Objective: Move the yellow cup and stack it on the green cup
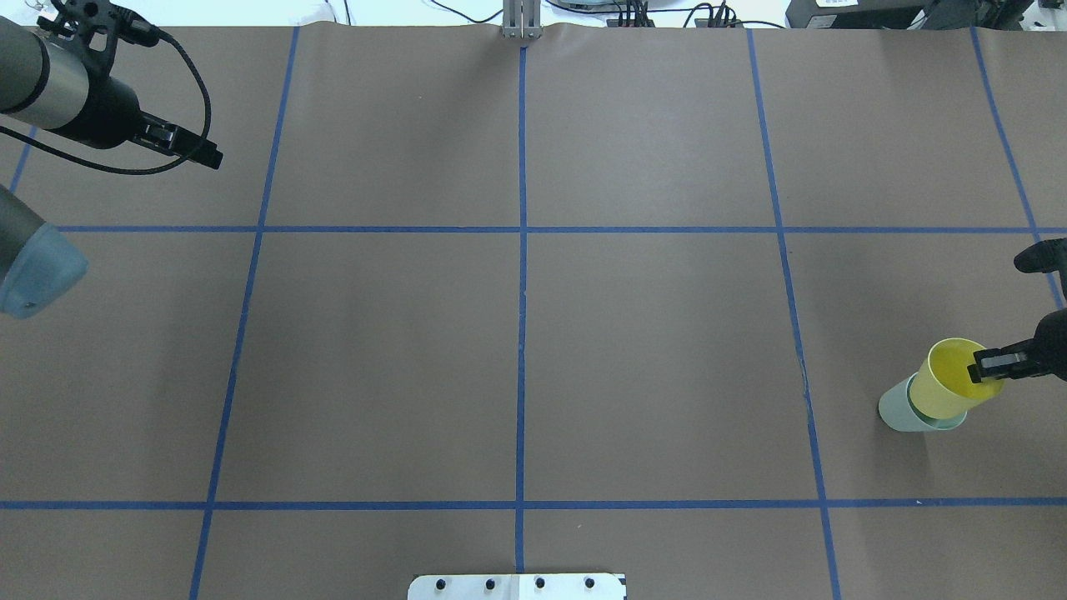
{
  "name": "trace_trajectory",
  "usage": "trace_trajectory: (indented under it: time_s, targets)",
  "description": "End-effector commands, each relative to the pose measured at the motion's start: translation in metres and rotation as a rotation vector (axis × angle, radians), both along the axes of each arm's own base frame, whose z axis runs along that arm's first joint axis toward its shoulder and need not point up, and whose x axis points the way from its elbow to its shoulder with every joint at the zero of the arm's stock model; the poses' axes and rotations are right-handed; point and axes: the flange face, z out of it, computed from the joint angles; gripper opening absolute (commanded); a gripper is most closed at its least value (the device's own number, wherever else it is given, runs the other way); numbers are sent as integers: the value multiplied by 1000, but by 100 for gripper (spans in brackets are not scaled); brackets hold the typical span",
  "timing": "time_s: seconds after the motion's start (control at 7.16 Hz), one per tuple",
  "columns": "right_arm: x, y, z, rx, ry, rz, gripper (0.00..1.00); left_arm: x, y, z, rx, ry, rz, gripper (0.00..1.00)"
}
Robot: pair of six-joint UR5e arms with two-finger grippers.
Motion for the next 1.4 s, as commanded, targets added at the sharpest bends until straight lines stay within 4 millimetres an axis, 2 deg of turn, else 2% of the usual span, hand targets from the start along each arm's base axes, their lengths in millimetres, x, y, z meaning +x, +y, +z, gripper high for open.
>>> trace_trajectory:
  time_s: [0.0,0.42,0.56,0.7,0.98,1.12,1.26]
  targets:
    - [0,-1,5,-5,9,2,0,1,0,0,0,0,1,99]
    - [-1,-1,9,-12,16,1,0,2,0,1,-1,-1,1,99]
    - [-3,-3,14,-17,21,1,69,2,-1,0,-1,-1,1,99]
    - [-2,-2,14,-18,22,3,100,2,-2,2,-3,-3,2,99]
    - [-3,-5,12,-13,16,5,100,-1,-3,2,-5,-2,-2,100]
    - [4,-9,8,-16,2,21,100,-18,-10,4,-15,-7,-30,100]
    - [21,-15,5,-22,-17,47,100,-42,-18,10,-10,-38,-25,100]
